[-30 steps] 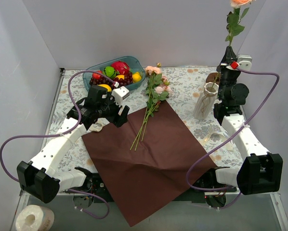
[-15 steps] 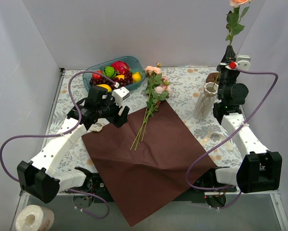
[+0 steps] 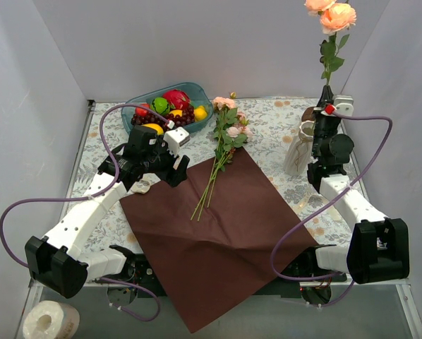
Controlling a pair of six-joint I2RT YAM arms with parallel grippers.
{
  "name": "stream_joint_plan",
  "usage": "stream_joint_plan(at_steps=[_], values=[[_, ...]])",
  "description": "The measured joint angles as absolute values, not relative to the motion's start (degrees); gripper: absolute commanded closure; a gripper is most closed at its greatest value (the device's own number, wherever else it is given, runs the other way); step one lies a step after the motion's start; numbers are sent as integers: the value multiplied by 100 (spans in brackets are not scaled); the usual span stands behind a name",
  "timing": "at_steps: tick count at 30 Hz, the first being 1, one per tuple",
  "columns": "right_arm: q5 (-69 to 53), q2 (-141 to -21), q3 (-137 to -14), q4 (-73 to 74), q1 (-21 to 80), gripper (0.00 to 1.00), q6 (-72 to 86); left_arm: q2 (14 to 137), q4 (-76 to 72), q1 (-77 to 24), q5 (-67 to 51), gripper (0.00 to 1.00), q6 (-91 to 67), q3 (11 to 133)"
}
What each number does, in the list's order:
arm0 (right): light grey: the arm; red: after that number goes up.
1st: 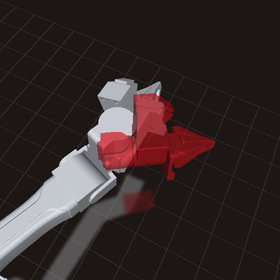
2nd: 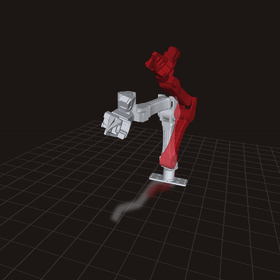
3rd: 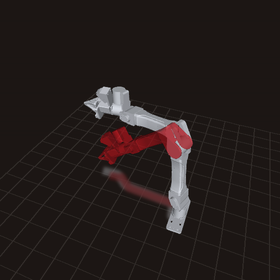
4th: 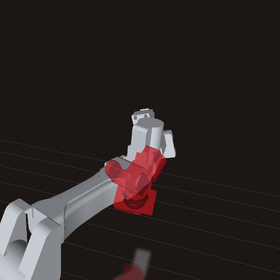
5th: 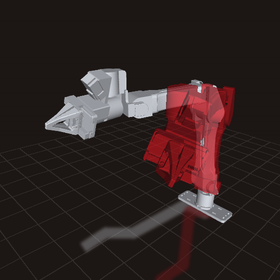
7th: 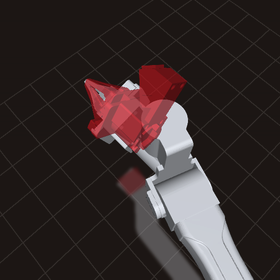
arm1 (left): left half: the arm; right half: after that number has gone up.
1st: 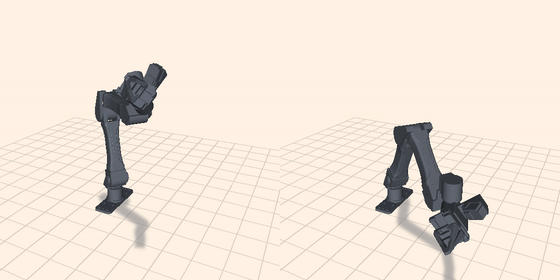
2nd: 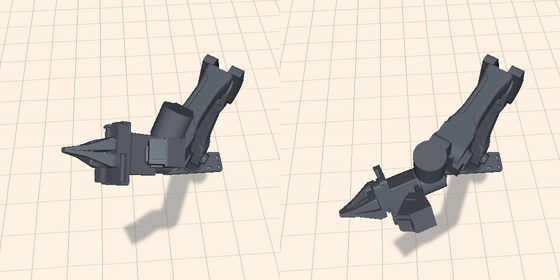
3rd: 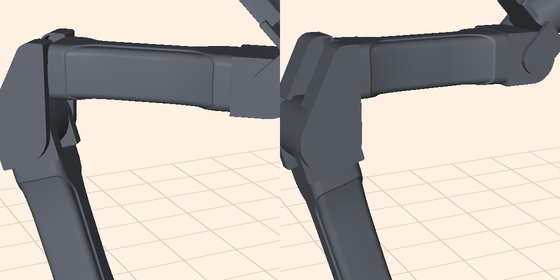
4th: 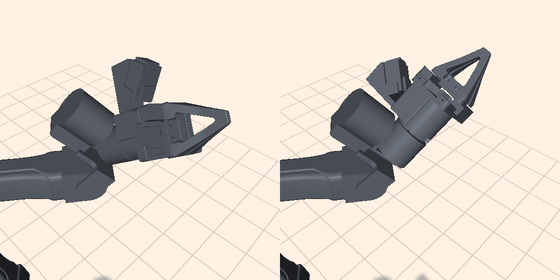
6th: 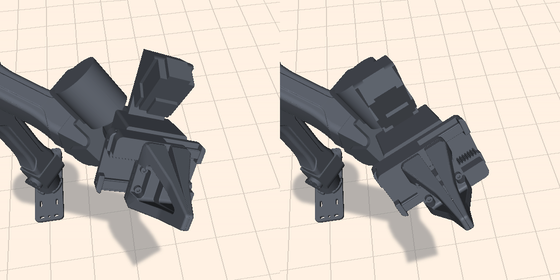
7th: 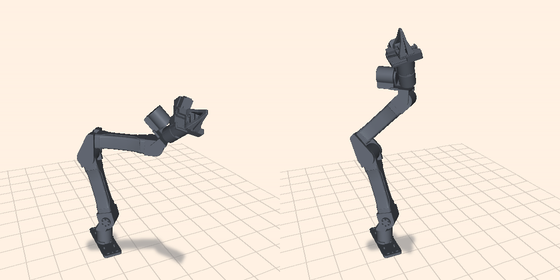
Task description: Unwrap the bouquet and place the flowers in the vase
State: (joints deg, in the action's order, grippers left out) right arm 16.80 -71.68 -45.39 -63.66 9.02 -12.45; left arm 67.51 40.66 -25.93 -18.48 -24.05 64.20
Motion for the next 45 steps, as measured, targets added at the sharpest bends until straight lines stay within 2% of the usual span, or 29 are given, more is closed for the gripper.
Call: stream_joint_plan(at_steps=[8, 14, 15, 18, 19, 21, 22, 25, 37, 45], values=[[1789, -7102, -4042, -6423, 904, 99, -1057, 6751, 4069, -2565, -1863, 29, -2403, 6423], [1765, -6744, -3879, -5898, 954, 99, -705, 6751, 4069, -2561, -1865, 29, -2403, 6423], [1769, -6659, -3854, -5798, 972, 95, -652, 6751, 4069, -2561, -1868, 29, -2401, 6423], [1787, -6326, -3754, -5461, 1028, 72, -458, 6759, 4073, -2561, -1894, 29, -2401, 6455], [1785, -6208, -3699, -5341, 1037, 54, -405, 6768, 4071, -2561, -1905, 29, -2401, 6486], [1772, -6023, -3623, -5137, 1059, 35, -305, 6810, 4066, -2561, -1927, 29, -2401, 6582], [1756, -5942, -3607, -5009, 1061, 21, -287, 6823, 4062, -2561, -1935, 29, -2401, 6624], [1708, -5769, -3586, -4637, 1063, 9, -266, 6827, 4049, -2561, -1957, 29, -2403, 6689], [1310, -4788, -3981, -2460, 1063, 5, 121, 6827, 4027, -2561, -1994, 29, -2425, 6755], [123, -4351, -5583, -749, 1214, 3, 541, 6827, 4036, -2561, -1927, 27, -2493, 6855]])
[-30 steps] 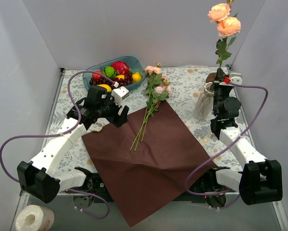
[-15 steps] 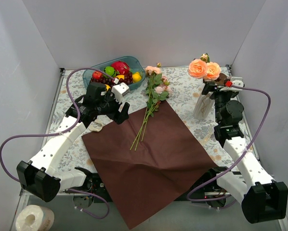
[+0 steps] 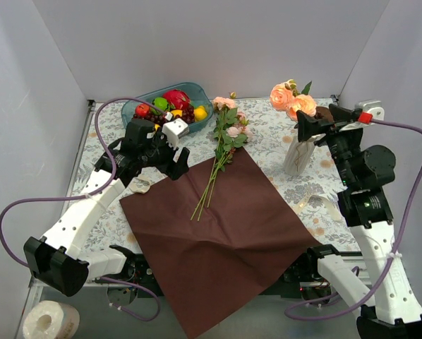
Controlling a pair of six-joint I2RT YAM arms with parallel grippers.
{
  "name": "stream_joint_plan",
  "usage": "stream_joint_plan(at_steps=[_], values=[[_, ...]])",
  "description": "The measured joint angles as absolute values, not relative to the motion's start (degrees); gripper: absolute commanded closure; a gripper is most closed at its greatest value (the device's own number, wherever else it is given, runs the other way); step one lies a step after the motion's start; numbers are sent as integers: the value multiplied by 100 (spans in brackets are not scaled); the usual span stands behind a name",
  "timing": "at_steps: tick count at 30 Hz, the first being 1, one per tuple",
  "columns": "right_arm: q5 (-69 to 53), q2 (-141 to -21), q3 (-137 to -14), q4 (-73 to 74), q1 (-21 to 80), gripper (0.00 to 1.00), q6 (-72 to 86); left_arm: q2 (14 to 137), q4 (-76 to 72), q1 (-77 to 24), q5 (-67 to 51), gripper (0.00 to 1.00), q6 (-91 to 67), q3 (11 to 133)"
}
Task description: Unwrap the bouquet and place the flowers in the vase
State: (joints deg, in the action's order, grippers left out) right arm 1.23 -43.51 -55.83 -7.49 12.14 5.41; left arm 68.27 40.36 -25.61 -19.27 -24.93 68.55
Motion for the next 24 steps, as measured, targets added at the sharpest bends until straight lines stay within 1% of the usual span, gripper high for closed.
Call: stream_joint_plan(at_steps=[3, 4, 6, 8, 10, 14, 16, 18, 22, 24], values=[[-451, -4191, -5857, -460, 1232, 2, 698, 6853, 4049, -2558, -1929, 24, -2561, 6901], [-707, -4154, -5907, -405, 1240, 2, 753, 6877, 4051, -2554, -1929, 18, -2589, 6928], [-1111, -4215, -6075, -233, 1339, 2, 840, 6923, 4029, -2508, -1951, 16, -2652, 6943], [-1155, -4429, -6237, -54, 1678, 2, 860, 6982, 4023, -2421, -1964, 15, -2729, 6943], [-849, -4720, -6300, 95, 2486, 2, 757, 7063, 4018, -2320, -1981, 15, -2803, 6943], [141, -5402, -6217, 174, 4466, 2, 351, 7188, 3970, -2143, -1997, 14, -2886, 6921], [519, -5902, -6239, 198, 5059, 2, 235, 7203, 3946, -2032, -2018, 14, -2897, 6879], [803, -6504, -6427, 388, 5266, 2, 281, 7210, 3920, -1831, -2108, 14, -2895, 6818], [1492, -8202, -7474, 1081, 5290, 2, 786, 7308, 3870, -1302, -2209, 14, -2858, 6709], [1721, -8788, -7607, 1168, 5277, 2, 1076, 7266, 3780, -1131, -2185, 15, -2770, 6464]])
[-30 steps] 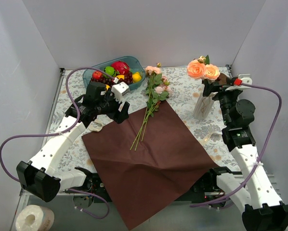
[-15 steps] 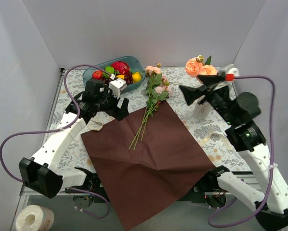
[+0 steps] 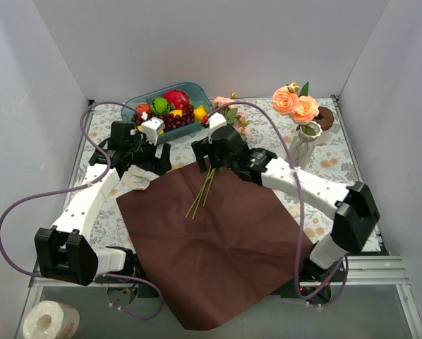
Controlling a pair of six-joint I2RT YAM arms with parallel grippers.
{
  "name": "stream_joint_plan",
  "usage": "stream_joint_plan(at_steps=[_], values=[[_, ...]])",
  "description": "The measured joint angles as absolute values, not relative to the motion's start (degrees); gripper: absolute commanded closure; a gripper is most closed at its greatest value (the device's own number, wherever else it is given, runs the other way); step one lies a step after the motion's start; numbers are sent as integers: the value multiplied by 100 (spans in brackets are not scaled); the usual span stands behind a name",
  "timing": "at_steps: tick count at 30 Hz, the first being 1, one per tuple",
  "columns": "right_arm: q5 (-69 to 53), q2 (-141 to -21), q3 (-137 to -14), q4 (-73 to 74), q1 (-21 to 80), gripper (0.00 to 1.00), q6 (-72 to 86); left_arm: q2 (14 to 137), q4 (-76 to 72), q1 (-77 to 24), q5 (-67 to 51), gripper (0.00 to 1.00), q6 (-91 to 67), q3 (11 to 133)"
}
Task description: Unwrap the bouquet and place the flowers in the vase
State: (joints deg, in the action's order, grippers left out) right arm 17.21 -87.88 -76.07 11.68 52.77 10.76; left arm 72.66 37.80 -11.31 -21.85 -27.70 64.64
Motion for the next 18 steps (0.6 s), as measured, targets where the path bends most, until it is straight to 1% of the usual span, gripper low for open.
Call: stream_joint_plan(at_steps=[3, 7, 11, 14, 15, 17, 18], values=[[1927, -9286, -7609, 1498, 5273, 2, 1448, 7137, 3719, -1100, -2093, 15, -2554, 5966], [2141, -9647, -7797, 1868, 5273, 3, 1761, 6989, 3715, -1109, -1957, 16, -2257, 5450], [2547, -10357, -8667, 2351, 5256, 8, 2202, 6963, 3723, -1109, -1927, 17, -2095, 5339], [2862, -10833, -9118, 2622, 5245, 19, 2532, 6943, 3723, -1109, -1927, 17, -2027, 5339], [2939, -10980, -9227, 2698, 5231, 26, 2615, 6934, 3723, -1109, -1927, 17, -2005, 5339], [3017, -11207, -9314, 2738, 5192, 30, 2777, 6901, 3726, -1109, -1920, 17, -1955, 5339], [3035, -11292, -9323, 2762, 5164, 34, 2856, 6875, 3726, -1109, -1909, 17, -1927, 5336]])
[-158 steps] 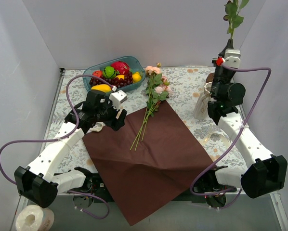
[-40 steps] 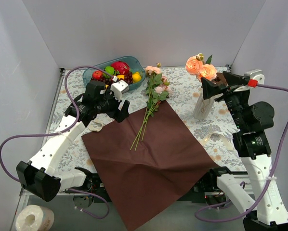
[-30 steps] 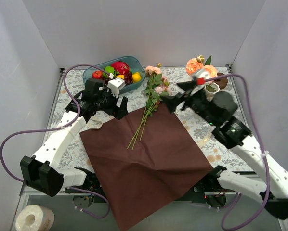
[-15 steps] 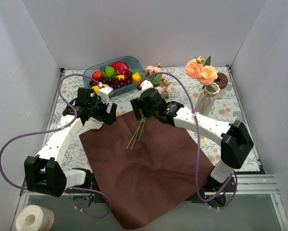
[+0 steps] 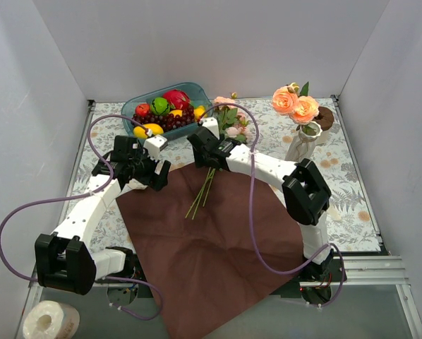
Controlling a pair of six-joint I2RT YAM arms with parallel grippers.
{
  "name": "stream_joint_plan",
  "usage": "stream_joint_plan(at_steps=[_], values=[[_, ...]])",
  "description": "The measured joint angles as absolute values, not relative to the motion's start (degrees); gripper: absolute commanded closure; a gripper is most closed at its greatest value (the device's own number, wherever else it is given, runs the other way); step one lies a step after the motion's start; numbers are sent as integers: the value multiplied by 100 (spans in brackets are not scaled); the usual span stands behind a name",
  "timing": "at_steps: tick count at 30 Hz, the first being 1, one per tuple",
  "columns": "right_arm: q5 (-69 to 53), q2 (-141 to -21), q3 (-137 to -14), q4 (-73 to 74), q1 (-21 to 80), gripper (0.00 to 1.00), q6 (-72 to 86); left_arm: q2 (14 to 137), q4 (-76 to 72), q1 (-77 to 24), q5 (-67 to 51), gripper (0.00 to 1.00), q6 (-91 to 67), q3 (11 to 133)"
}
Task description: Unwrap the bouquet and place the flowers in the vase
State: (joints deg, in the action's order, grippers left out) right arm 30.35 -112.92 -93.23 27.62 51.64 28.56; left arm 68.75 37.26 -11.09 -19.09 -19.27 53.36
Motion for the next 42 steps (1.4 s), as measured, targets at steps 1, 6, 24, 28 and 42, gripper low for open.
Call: stream_joint_plan(at_steps=[1, 6, 24, 28, 42], values=[[3046, -11362, -9323, 2766, 5127, 37, 2919, 6842, 3726, -1109, -1898, 17, -1903, 5332], [3052, -11655, -9341, 2729, 4871, 43, 3079, 6685, 3747, -1109, -1879, 16, -1796, 5297], [2899, -11987, -9649, 2375, 4919, 42, 2965, 6560, 4003, -1109, -1835, 16, -1625, 5297], [2875, -11987, -9631, 2342, 5048, 44, 2974, 6563, 4012, -1109, -1835, 16, -1623, 5297], [2827, -12060, -9627, 2388, 4921, 45, 3210, 6560, 4029, -1109, -1800, 18, -1562, 5297]])
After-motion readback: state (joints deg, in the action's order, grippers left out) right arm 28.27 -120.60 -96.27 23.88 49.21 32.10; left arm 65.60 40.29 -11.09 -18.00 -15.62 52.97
